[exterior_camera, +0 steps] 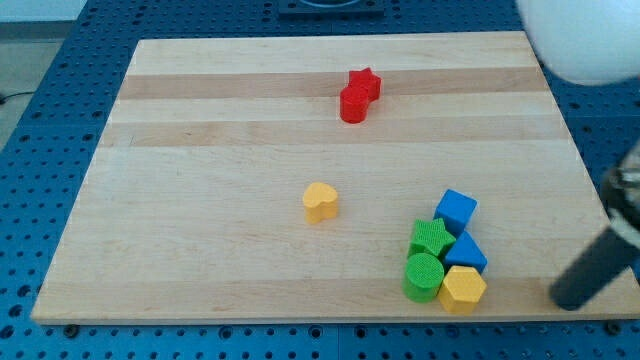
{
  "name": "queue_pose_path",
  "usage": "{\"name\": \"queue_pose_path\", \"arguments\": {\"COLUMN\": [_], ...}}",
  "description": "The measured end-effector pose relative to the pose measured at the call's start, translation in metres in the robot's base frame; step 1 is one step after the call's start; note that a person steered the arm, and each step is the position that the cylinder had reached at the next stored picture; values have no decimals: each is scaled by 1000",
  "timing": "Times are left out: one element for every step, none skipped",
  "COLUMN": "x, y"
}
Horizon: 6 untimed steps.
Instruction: Slide the green circle and yellow hexagon to the bottom center
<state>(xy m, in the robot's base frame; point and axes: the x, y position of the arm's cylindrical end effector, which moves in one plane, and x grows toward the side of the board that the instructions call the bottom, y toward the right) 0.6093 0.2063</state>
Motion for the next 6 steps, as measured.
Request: {"name": "queue_pose_path", "arguments": {"x": [-1,9,-18,-32,-21,5], "y": [-51,-52,-91,-148,-113,-46]}}
